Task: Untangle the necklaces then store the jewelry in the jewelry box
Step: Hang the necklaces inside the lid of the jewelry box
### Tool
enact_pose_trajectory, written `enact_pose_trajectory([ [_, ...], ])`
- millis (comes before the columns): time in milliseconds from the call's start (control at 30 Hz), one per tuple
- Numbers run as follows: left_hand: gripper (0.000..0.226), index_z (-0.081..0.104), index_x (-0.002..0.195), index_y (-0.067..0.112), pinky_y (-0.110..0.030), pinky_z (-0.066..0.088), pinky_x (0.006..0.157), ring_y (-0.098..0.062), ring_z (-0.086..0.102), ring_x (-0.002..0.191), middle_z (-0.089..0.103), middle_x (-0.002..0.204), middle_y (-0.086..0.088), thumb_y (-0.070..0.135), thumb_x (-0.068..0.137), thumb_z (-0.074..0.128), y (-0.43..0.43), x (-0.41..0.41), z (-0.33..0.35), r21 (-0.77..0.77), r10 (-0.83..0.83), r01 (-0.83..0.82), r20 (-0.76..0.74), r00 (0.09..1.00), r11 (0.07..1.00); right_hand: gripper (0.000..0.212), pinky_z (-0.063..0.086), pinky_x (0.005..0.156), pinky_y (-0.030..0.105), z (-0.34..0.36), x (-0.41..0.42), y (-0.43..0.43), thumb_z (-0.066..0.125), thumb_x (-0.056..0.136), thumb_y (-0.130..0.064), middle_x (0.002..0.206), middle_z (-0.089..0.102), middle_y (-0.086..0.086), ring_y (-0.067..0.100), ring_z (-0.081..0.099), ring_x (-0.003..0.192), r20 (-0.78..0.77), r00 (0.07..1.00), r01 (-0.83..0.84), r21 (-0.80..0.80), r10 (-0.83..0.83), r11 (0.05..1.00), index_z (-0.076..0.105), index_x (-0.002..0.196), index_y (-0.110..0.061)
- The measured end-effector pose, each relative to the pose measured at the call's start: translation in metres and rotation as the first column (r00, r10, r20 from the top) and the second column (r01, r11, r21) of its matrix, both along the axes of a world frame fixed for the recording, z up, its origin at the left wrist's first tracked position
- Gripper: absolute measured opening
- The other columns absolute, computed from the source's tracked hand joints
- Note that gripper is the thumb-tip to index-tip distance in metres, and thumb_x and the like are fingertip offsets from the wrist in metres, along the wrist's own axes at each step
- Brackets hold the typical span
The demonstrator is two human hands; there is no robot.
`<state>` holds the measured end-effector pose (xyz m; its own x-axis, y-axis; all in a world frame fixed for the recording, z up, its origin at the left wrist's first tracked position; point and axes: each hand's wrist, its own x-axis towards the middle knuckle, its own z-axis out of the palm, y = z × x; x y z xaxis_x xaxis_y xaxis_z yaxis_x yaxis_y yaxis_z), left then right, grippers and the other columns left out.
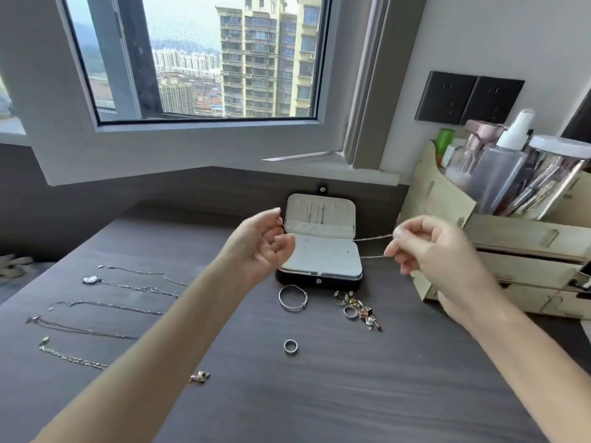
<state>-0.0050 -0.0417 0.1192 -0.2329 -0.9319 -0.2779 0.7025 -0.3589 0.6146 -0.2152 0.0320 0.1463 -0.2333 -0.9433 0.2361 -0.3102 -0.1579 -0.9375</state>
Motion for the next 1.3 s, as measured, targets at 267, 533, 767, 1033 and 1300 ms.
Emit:
enact_pose_trajectory([
  [267,0.016,0.057,0.072,0.009,-0.020,0.030,0.045,-0.013,0.033,0.053,0.036,0.060,-0.001,0.018,0.084,0.064,-0.012,-0.037,0.071,-0.434,0.277,0.423,0.881,0.383,0.796,0.005,0.054,0.064,0.028,-0.046,-0.001,-0.030,0.055,0.090,-0.001,0.078,0.067,0.012,0.018,0.061,0.068,0.114,0.990,-0.111,0.307,0.080,0.945,0.058,0.090,-0.004],
  [533,0.033,0.059,0.106,0.019,-0.020,0.037,0.050,-0.010,0.046,0.061,0.053,0.079,0.004,0.005,0.077,0.066,-0.037,-0.072,0.114,-0.234,0.377,0.737,0.926,-0.030,0.634,0.029,0.049,0.088,0.024,0.004,0.015,-0.071,0.060,0.077,0.004,0.101,0.066,0.004,0.015,0.061,0.099,0.254,0.887,-0.412,0.058,0.385,0.909,0.062,0.101,-0.012],
  [767,0.035,0.060,0.114,0.018,-0.021,0.038,0.062,-0.011,0.053,0.079,0.058,0.094,0.004,0.043,0.096,0.044,-0.074,-0.074,0.127,-0.316,0.560,0.740,0.823,-0.098,0.594,0.007,0.051,0.057,0.027,0.046,0.016,-0.129,0.065,0.086,-0.009,0.059,0.050,0.000,0.009,0.049,0.048,0.119,0.923,-0.380,0.120,0.366,0.917,0.064,0.088,-0.003],
  [1033,0.032,0.060,0.105,0.007,-0.040,0.055,0.081,-0.026,0.065,0.083,0.063,0.090,-0.009,0.030,0.099,0.040,-0.125,-0.071,0.095,-0.517,0.473,0.529,0.851,0.230,0.673,0.026,0.036,0.052,0.027,0.058,-0.001,-0.173,0.057,0.094,-0.024,0.050,0.037,-0.002,0.011,0.033,0.043,-0.132,0.946,-0.288,0.089,0.298,0.954,0.062,0.077,-0.005],
  [1300,0.036,0.067,0.100,0.013,-0.030,0.042,0.083,-0.027,0.057,0.096,0.068,0.102,-0.004,0.006,0.076,0.041,-0.160,-0.074,-0.021,-0.394,0.621,0.656,0.770,-0.147,0.644,0.024,0.041,0.045,0.020,0.063,-0.015,-0.212,0.052,0.095,-0.016,0.050,0.045,0.000,0.004,0.039,0.035,-0.242,0.963,-0.128,-0.018,0.120,0.992,0.060,0.075,-0.006],
])
